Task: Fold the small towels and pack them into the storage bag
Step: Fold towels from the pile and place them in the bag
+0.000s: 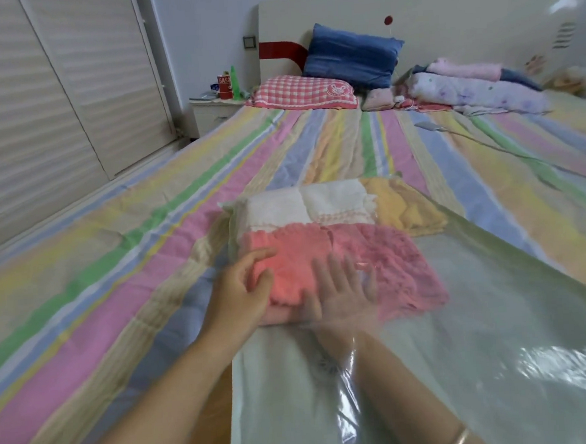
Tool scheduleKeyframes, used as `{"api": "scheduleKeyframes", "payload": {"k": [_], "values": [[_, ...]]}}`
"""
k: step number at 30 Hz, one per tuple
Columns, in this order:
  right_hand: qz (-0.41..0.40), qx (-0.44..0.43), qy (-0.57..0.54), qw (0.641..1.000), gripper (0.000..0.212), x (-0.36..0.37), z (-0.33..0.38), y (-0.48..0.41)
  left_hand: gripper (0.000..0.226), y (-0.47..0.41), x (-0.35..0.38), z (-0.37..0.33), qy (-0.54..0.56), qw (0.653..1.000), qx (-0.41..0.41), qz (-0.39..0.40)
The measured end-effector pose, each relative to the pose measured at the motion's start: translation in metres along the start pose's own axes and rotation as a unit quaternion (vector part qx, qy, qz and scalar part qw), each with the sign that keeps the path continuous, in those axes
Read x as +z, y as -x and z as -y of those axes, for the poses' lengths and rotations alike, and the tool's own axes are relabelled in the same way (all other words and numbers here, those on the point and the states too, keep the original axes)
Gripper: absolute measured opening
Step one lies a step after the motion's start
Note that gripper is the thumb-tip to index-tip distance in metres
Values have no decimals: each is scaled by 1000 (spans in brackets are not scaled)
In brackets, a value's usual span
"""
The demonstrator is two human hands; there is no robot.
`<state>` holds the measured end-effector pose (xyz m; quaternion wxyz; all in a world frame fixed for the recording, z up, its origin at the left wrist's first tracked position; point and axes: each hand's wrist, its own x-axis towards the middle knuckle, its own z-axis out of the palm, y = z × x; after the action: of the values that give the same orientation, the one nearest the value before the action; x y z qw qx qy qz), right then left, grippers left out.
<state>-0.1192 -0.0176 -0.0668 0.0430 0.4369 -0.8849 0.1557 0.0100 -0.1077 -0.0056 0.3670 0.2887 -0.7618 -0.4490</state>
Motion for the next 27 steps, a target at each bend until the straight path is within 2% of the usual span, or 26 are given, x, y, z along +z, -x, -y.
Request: {"api": "scheduleKeyframes", "payload": {"k": [3, 7, 9, 12, 14, 17, 18, 20, 22, 23, 25, 27], "values": [[36, -56, 55, 996, 69, -15, -22, 38, 26, 15, 16, -16, -11, 999, 34, 16], [35, -60, 34, 997, 70, -46, -61, 89, 24, 41, 44, -55, -66, 989, 85, 105], [45, -53, 62, 996, 76, -54, -84, 114, 23, 54, 62, -81, -88, 979, 116, 144], [96, 18, 56, 994, 66, -71, -125, 141, 23, 73, 92, -111, -65, 963, 111, 238], [76, 36, 63, 994, 66, -86, -151, 159, 23, 84, 113, -122, -57, 952, 115, 277], [49, 77, 88, 992, 94, -107, -203, 179, 23, 102, 143, -135, -59, 942, 123, 306], [49, 83, 81, 992, 90, -115, -215, 191, 23, 108, 153, -138, -58, 940, 124, 312], [36, 79, 26, 996, 59, -131, -237, 216, 23, 117, 172, -145, -63, 936, 121, 325], [36, 86, -54, 994, 48, -147, -249, 240, 24, 125, 191, -152, -69, 932, 111, 339], [10, 81, -93, 992, 46, -156, -251, 249, 24, 128, 202, -155, -71, 929, 111, 347], [-97, 81, -151, 980, 47, -171, -250, 266, 24, 134, 223, -164, -76, 922, 119, 360], [-181, 89, -170, 964, 40, -182, -254, 279, 22, 138, 244, -171, -83, 916, 127, 371]]}}
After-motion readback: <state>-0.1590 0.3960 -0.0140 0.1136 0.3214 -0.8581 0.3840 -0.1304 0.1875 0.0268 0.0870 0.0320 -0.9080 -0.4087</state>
